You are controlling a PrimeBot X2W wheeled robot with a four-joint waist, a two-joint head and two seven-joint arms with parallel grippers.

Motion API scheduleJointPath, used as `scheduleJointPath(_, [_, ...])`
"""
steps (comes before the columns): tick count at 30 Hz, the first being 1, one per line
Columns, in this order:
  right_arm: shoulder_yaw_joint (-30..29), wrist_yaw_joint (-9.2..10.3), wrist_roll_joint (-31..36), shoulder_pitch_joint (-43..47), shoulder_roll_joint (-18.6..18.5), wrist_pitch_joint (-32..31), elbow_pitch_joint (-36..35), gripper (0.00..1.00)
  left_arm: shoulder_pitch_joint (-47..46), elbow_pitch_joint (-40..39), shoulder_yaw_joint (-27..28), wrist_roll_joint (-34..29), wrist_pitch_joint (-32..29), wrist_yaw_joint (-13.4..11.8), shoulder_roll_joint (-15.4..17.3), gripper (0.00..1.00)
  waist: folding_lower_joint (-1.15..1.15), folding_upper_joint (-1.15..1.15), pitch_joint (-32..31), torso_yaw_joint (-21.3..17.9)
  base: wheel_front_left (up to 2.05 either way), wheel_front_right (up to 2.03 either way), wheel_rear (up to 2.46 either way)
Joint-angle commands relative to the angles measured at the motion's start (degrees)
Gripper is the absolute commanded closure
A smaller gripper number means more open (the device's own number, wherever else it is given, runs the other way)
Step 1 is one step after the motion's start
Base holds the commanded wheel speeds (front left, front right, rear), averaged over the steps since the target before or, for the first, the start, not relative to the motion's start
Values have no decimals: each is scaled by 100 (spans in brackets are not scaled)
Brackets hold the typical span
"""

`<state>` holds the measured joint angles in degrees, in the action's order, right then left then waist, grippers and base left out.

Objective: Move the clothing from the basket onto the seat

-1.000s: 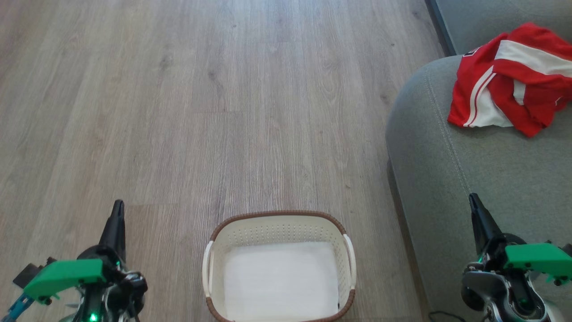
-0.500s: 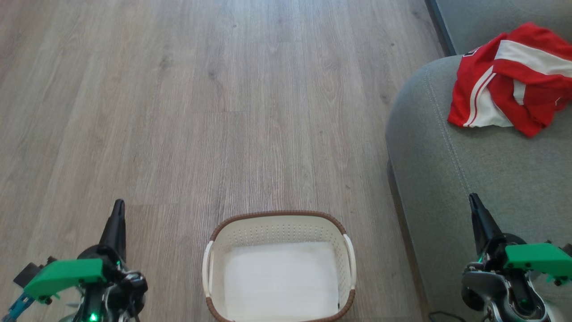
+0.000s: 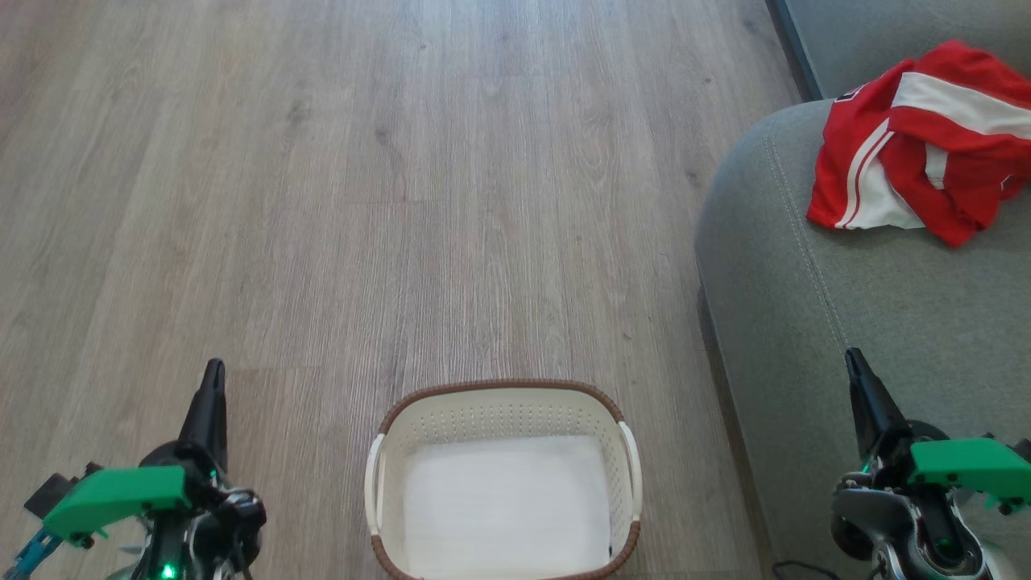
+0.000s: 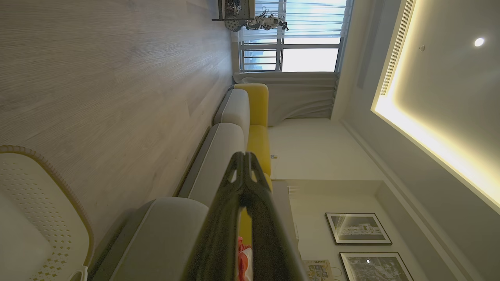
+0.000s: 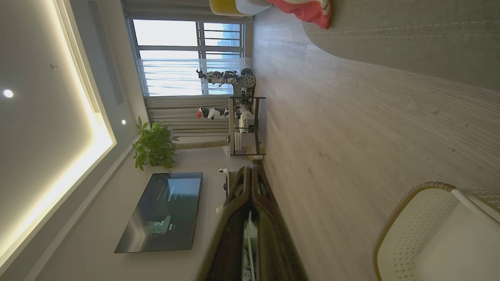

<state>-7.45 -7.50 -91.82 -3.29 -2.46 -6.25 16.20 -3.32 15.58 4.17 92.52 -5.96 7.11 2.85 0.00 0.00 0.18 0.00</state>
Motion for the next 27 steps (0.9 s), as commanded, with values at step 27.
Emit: scheduleJointPath(27, [94,1,-35,-290,-42,-24,-217,100,-285,-154,209,-14,-32,37,25,100,0,0,0,0,0,0,0])
